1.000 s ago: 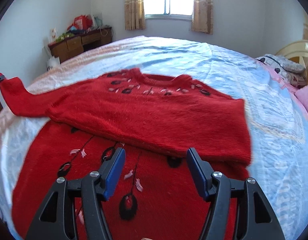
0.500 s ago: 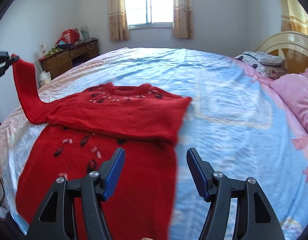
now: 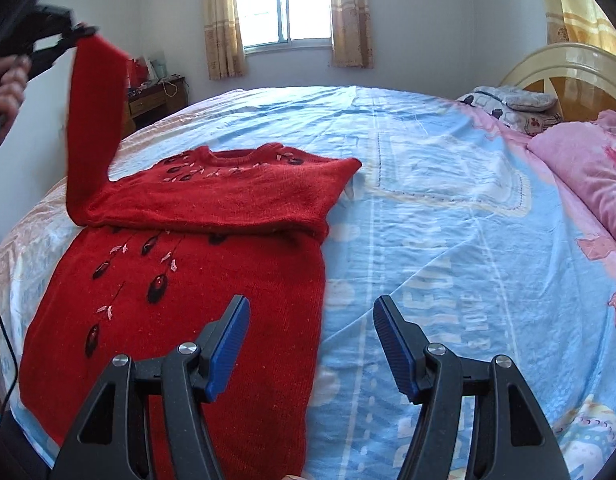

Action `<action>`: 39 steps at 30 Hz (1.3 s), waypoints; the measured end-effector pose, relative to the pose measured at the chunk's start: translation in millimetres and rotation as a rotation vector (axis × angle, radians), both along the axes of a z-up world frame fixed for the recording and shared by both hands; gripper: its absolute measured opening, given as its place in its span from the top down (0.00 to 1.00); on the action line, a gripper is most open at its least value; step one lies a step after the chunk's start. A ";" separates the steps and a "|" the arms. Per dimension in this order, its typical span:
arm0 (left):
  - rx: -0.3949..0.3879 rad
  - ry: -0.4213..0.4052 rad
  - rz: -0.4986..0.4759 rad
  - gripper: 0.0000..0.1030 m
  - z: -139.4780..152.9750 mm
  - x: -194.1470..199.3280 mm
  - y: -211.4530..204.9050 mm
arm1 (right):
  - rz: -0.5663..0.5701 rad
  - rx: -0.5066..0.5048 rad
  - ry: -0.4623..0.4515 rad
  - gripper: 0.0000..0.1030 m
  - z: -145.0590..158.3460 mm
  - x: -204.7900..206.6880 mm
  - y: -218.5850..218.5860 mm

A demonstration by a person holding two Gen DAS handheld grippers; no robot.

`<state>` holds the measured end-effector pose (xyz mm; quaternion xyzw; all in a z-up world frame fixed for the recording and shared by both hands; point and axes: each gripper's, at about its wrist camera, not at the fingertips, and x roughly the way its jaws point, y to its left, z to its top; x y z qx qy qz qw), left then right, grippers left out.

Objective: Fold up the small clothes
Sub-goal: 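Lift the sleeve with the left tool and fold it across the sweater body, then open the left tool to release the sleeve onto the sweater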

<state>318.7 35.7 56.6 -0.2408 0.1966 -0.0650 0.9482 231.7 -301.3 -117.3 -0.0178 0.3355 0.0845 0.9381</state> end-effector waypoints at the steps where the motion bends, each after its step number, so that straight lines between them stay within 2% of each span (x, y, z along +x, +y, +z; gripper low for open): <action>1: 0.003 0.001 -0.012 0.95 -0.8 3.4 -10.0 | -0.002 0.007 -0.005 0.37 1.0 -0.4 -1.1; 5: 0.065 0.008 -0.050 0.95 -11.1 16.0 -58.1 | -0.015 0.033 -0.005 0.37 0.2 -0.5 -4.7; 10: 0.165 0.043 -0.088 0.95 -43.1 26.3 -117.3 | -0.028 0.044 0.008 0.37 -6.6 2.0 -5.3; 17: 0.386 0.104 -0.145 0.93 -95.0 37.6 -186.6 | -0.095 0.083 -0.050 0.37 -4.8 -4.5 -15.4; 19: 0.452 0.129 -0.162 0.88 -105.9 37.3 -193.8 | -0.105 0.088 -0.053 0.37 -5.8 -4.3 -18.4; 20: 0.467 0.143 -0.168 0.80 -108.7 36.9 -195.8 | -0.108 0.088 -0.051 0.37 -6.8 -3.5 -19.9; 21: 0.470 0.155 -0.173 0.69 -109.9 34.7 -194.2 | -0.110 0.087 -0.048 0.37 -8.2 -2.6 -21.3; 22: 0.467 0.159 -0.176 0.62 -109.9 30.4 -190.9 | -0.111 0.084 -0.045 0.37 -9.5 -1.4 -22.2; 24: 0.482 0.125 -0.160 0.35 -106.2 14.7 -181.3 | -0.112 0.075 -0.040 0.37 -11.6 0.5 -23.9; 27: 0.547 0.061 -0.107 0.18 -101.2 -17.6 -150.3 | -0.119 0.090 -0.040 0.37 -12.0 0.4 -28.5; 30: 0.620 0.078 -0.033 0.12 -109.5 -41.5 -100.8 | -0.116 0.103 -0.045 0.37 -11.4 -0.4 -30.2; 35: 0.718 0.234 0.191 0.09 -143.0 -61.5 -13.5 | -0.094 0.084 -0.054 0.37 -11.1 -2.9 -22.8; 37: 0.694 0.299 0.240 0.10 -155.1 -60.2 13.1 | -0.087 0.073 -0.065 0.37 -10.5 -3.7 -18.5; 39: 0.647 0.336 0.239 0.09 -163.2 -56.4 25.8 | -0.076 0.077 -0.070 0.37 -9.9 -4.0 -14.3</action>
